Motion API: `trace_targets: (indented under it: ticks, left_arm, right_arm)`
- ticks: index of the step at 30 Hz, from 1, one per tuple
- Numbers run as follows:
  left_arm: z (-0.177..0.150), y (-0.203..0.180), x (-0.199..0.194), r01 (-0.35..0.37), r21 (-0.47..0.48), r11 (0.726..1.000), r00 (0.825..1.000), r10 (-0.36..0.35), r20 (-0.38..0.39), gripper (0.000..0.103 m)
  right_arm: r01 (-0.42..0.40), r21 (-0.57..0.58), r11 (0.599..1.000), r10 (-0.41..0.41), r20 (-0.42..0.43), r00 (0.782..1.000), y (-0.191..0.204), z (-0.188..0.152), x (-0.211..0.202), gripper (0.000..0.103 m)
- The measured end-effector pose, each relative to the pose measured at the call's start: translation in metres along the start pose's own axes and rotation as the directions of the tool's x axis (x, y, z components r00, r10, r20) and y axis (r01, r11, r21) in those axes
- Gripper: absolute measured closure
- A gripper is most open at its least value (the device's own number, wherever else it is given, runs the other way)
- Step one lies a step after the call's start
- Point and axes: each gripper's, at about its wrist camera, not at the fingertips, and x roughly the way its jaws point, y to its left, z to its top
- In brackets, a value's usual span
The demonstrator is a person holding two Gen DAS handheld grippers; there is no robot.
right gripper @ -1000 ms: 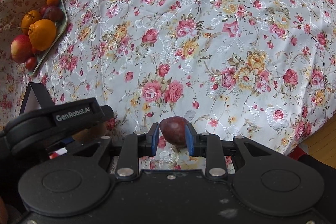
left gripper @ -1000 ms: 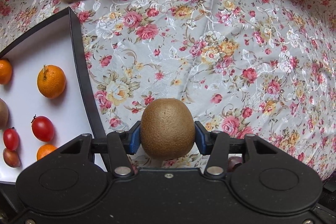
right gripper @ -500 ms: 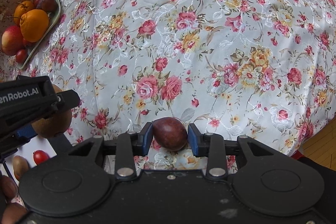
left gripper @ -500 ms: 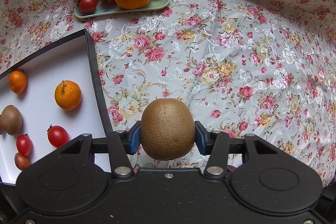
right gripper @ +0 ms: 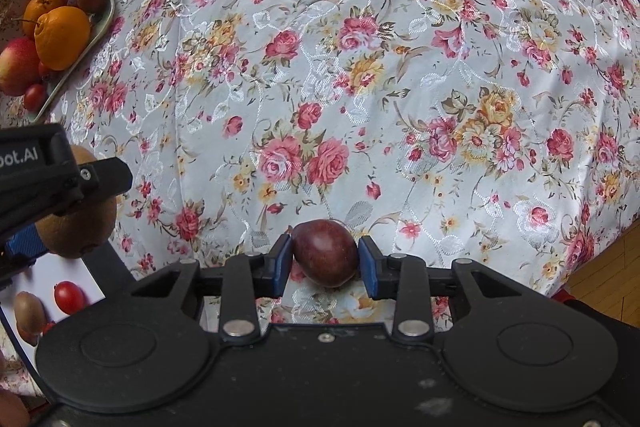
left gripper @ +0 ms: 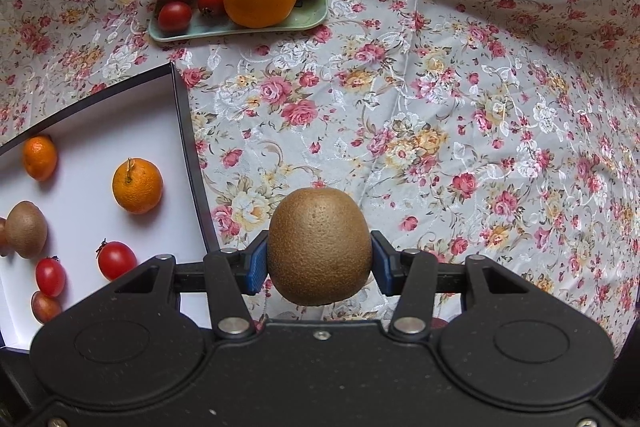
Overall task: Organize fruits
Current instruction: 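Carry the kiwi and dark plum over the white box with both tools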
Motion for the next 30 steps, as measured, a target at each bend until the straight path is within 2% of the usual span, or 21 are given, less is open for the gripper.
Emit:
trace_targets:
  ticks: [6,13,22,30]
  left_arm:
    - [0.002,0.009,-0.007,-0.002,-0.018,1.0,1.0,0.002,0.018,0.047]
    - [0.003,0.029,-0.015,-0.001,-0.055,0.999,0.999,0.003,0.037,0.047]
    - [0.008,0.07,-0.029,-0.032,-0.119,0.992,0.996,0.041,0.08,0.047]
    - [0.01,0.117,-0.036,-0.046,-0.196,0.98,0.994,0.065,0.092,0.047]
  right_arm:
    - [-0.006,0.026,1.0,0.005,0.037,0.999,-0.002,0.009,-0.01,0.066]
    - [-0.026,0.048,0.999,0.024,0.042,0.999,0.006,0.014,-0.014,0.066]
    - [-0.074,0.005,0.997,0.074,0.082,0.994,0.044,0.008,-0.02,0.066]
    - [-0.15,-0.085,0.985,0.161,0.149,0.976,0.087,-0.004,-0.035,0.066]
